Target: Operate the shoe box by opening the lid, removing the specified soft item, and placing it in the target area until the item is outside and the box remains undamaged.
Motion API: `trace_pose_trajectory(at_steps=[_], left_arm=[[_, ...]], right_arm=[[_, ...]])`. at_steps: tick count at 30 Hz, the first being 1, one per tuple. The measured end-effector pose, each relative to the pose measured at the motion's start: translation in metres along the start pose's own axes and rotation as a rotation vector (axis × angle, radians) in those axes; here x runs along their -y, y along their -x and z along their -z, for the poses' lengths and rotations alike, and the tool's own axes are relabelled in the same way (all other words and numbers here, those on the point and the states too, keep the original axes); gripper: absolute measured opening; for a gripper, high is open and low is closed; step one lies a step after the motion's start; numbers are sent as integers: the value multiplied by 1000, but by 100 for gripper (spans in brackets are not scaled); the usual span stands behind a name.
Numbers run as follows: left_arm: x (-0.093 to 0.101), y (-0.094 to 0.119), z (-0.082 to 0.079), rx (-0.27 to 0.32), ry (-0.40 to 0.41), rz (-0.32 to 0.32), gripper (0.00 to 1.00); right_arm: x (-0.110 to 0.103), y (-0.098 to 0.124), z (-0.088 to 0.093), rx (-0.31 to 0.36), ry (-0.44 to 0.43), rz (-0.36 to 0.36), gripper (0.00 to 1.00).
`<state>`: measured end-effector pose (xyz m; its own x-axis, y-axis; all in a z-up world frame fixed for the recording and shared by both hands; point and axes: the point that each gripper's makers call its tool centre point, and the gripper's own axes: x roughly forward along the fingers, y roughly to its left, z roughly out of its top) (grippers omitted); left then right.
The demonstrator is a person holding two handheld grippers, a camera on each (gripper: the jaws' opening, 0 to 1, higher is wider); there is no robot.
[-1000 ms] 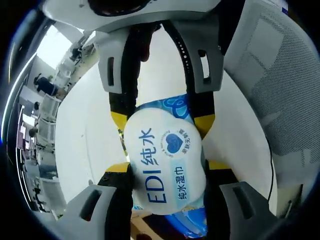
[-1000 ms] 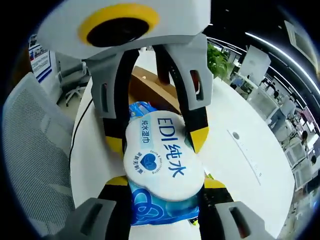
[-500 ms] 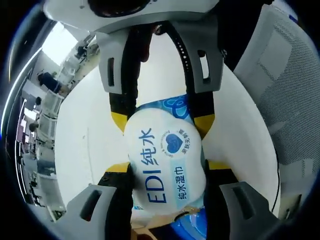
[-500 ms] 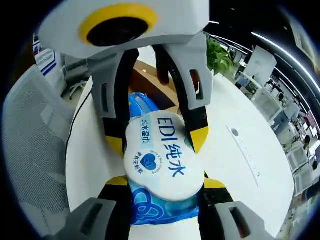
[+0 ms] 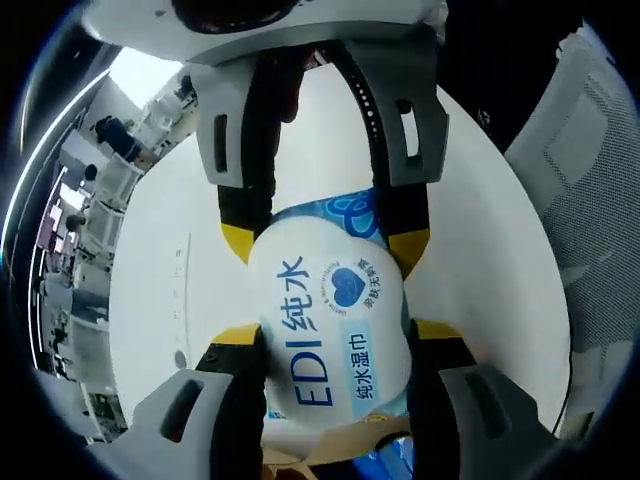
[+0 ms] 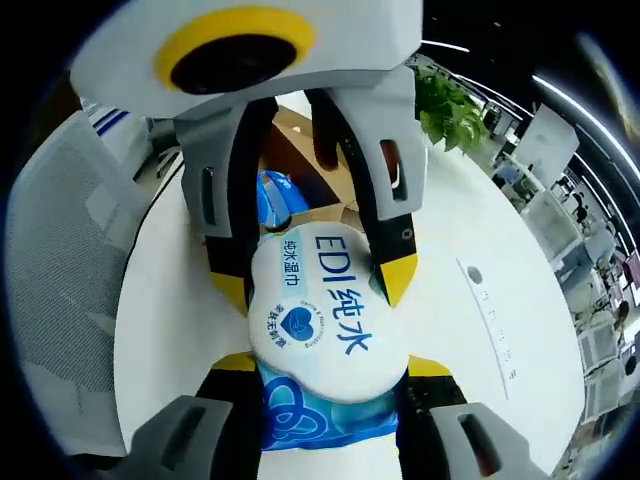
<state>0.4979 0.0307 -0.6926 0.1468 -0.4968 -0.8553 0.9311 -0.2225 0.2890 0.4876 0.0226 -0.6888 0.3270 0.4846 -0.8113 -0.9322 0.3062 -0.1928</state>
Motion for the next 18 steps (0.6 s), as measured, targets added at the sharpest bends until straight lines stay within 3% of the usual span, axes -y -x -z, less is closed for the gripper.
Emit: trace_pose_trajectory(at_steps=[4,18], left_arm=[[-7,-9,5,-4,21,-11,56],[-19,-41,11,-9,64,-4,56]], right_arm=[[10,-7,5,-2,17,-14,49],[11,-16,20,-30,32,-53,49]])
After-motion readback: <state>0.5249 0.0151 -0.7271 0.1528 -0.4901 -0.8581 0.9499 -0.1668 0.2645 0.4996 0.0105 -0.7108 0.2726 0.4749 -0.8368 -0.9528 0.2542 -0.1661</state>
